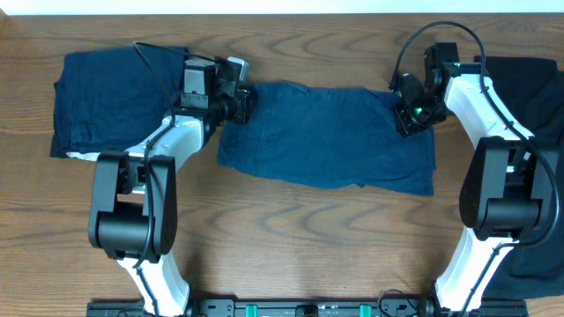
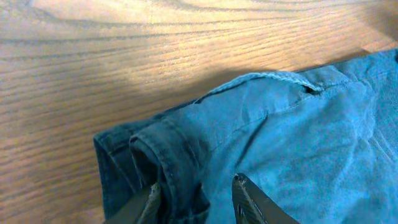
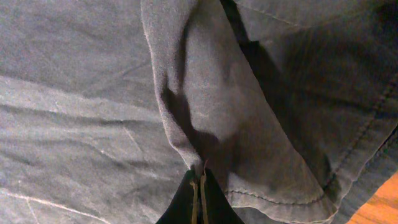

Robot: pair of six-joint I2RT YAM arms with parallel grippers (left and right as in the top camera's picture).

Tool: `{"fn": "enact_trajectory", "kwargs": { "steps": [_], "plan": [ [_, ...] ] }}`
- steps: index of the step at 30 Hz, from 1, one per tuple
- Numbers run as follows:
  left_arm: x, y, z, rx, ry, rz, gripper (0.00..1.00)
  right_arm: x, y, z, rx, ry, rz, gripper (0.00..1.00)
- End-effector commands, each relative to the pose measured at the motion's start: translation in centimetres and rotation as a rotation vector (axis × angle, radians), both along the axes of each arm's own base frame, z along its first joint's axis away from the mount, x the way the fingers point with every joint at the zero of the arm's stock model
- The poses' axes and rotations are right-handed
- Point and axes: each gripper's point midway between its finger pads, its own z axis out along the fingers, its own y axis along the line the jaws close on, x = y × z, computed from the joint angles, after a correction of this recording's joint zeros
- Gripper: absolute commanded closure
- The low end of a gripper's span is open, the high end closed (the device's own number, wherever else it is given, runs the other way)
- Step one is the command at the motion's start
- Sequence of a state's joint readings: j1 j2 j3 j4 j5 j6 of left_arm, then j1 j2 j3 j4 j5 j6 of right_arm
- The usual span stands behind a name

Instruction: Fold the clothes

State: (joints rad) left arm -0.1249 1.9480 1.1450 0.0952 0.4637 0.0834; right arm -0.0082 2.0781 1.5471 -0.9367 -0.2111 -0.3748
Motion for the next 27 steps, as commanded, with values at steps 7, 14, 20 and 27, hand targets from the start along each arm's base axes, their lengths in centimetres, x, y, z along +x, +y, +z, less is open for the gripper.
{"fn": "enact_trajectory", "kwargs": {
  "steps": [7,14,20,27],
  "plan": [
    [0.8,1.9,-0.2,0.080,-0.016,0.073,0.55,0.1,0.4,1.0,0.003,-0.024,-0.001,0.99],
    [2.3,2.4,-1.1,0.100,-0.068,0.103,0.44,0.1,0.4,1.0,0.003,-0.024,-0.001,0.99],
    [3.4,2.2,-1.1,0.091,-0.115,0.106,0.44,0.1,0.4,1.0,0.003,-0.024,-0.001,0.99],
    [3.1,1.7,-1.6,0.075,-0.100,0.084,0.44,0.1,0.4,1.0,0.004,-0.028,-0.001,0.99]
  ]
}}
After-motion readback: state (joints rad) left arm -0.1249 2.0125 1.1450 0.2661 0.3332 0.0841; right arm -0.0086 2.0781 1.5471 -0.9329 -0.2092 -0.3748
